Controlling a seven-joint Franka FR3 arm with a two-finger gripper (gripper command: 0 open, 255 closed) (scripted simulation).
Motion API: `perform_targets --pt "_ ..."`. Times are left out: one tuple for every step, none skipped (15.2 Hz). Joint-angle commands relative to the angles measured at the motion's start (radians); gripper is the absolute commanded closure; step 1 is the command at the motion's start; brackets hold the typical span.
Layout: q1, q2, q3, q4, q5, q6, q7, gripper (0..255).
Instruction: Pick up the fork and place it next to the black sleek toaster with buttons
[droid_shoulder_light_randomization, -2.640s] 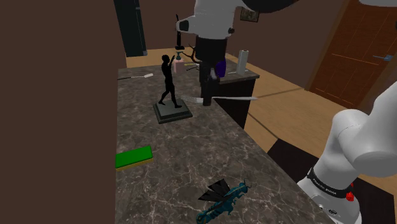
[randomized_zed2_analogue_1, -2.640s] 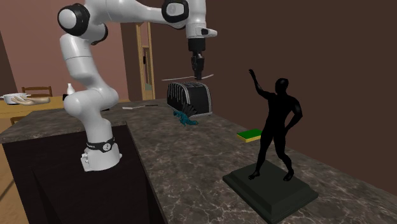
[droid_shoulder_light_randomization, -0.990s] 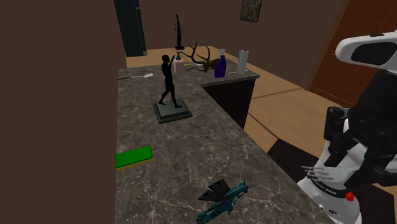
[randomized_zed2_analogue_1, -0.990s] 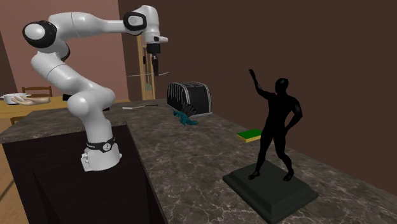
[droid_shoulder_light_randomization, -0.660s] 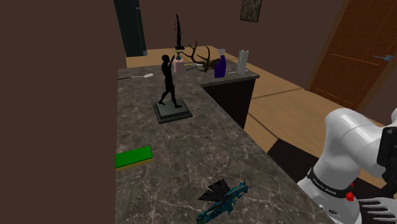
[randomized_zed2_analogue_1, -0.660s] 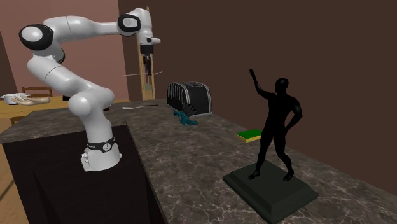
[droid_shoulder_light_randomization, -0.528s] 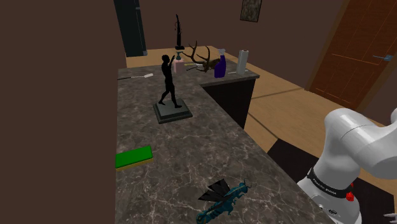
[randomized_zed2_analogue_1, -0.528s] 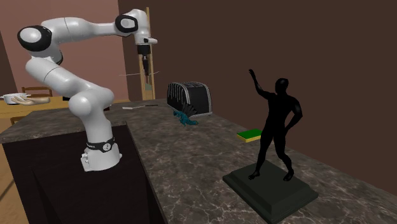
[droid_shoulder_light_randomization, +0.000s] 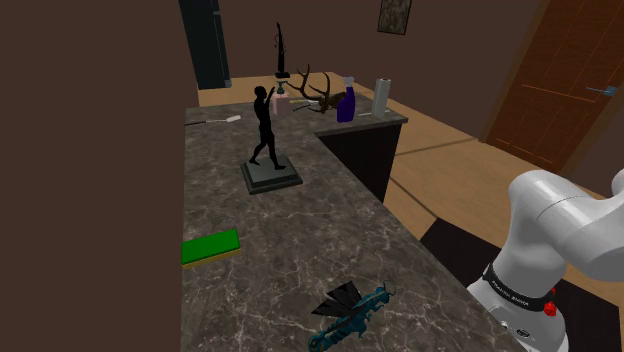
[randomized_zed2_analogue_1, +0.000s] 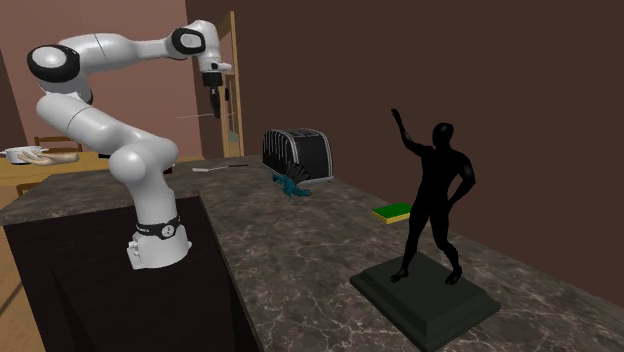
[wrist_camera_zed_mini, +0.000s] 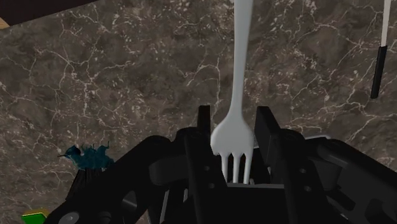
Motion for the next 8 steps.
perform_targets --pt "0.003 -0.005 0.016 0.001 0.014 0.002 0.017 255" --pt "0.006 -0.011 0.021 -0.014 0.019 0.012 0.014 255" --pt "0.009 -0.017 0.025 -0.029 0.024 0.021 0.012 255" --pt "0.012 -0.022 0.031 -0.043 0.030 0.031 0.010 255" --pt "0.015 -0.028 0.036 -0.058 0.035 0.040 0.008 255" --pt "0.018 -0.033 0.041 -0.072 0.040 0.050 0.007 255" --pt "0.020 -0.038 0.047 -0.086 0.046 0.059 0.005 255" --pt "0.023 -0.043 0.052 -0.100 0.052 0.069 0.003 255"
